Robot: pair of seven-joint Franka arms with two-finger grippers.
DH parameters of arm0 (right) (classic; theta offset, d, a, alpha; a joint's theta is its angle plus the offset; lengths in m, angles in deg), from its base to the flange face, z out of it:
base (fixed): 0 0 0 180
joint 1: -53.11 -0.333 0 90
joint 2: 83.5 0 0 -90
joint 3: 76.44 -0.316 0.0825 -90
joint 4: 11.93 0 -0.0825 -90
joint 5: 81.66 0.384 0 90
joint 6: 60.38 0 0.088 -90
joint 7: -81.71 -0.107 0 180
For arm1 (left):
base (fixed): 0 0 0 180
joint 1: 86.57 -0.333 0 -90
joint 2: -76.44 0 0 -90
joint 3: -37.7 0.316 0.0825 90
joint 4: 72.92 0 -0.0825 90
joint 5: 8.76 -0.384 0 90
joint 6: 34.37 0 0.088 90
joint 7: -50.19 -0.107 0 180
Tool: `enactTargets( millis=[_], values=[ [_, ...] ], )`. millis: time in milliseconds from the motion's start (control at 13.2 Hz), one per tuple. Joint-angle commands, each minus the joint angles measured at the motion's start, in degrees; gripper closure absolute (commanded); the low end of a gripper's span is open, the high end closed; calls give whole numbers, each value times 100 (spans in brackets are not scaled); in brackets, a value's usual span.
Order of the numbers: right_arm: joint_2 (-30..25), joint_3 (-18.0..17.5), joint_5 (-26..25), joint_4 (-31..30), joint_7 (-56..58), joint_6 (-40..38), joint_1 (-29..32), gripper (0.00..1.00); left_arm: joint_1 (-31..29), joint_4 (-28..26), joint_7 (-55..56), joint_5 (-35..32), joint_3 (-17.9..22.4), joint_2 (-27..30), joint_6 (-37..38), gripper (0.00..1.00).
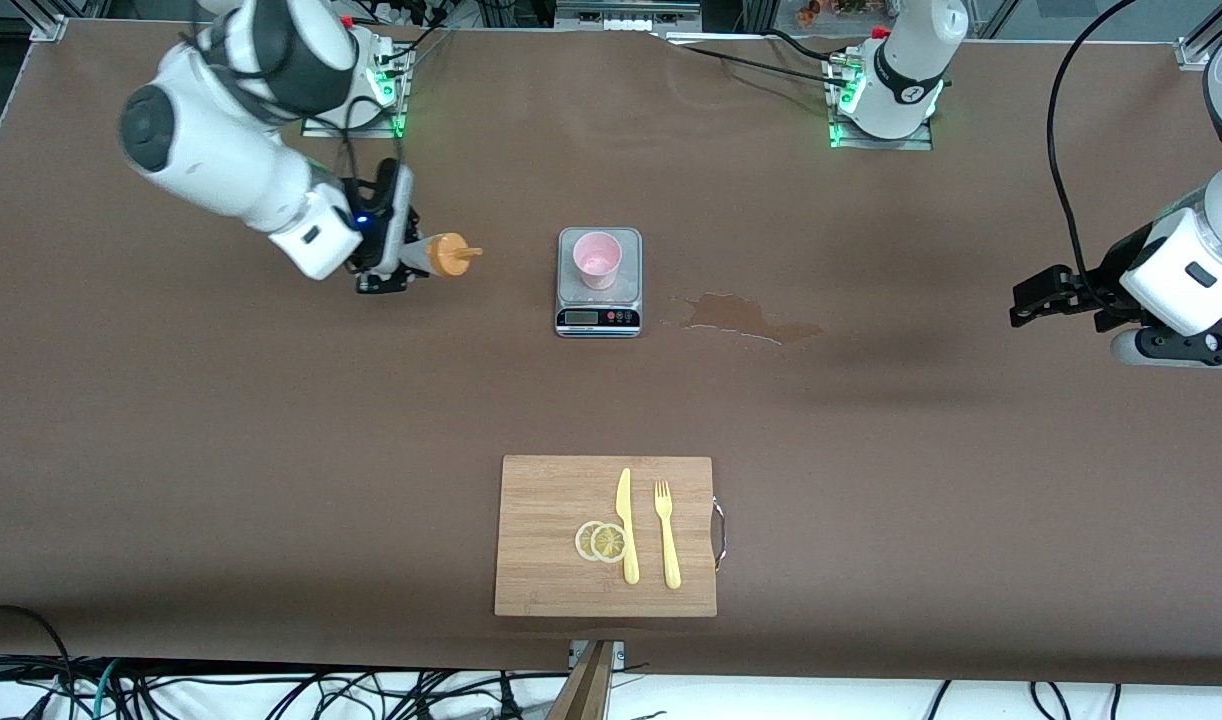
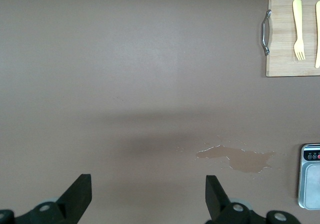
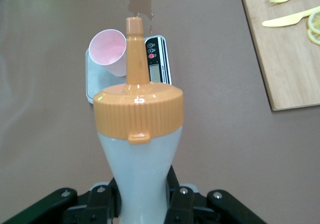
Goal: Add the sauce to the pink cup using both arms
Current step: 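Carry the sauce bottle back to its spot with the right gripper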
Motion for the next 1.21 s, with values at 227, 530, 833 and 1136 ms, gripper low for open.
enactTargets(
  millis=[227,530,833,1136],
  values=[
    [500,952,1633,80,2545,-1257,753,82,-36,95,-108,56,-20,-23,100,0],
    [1553,943,2906,80,4038,-2347,1807,82,-36,104,-108,56,-20,-23,100,0],
    [3292,864,4173,570,5577,-3945,2670,82,-36,104,-108,56,-20,-23,100,0],
    [4218,-195,4572,1116,6449,-4626,4021,82,-36,104,-108,56,-20,-23,100,0]
  ],
)
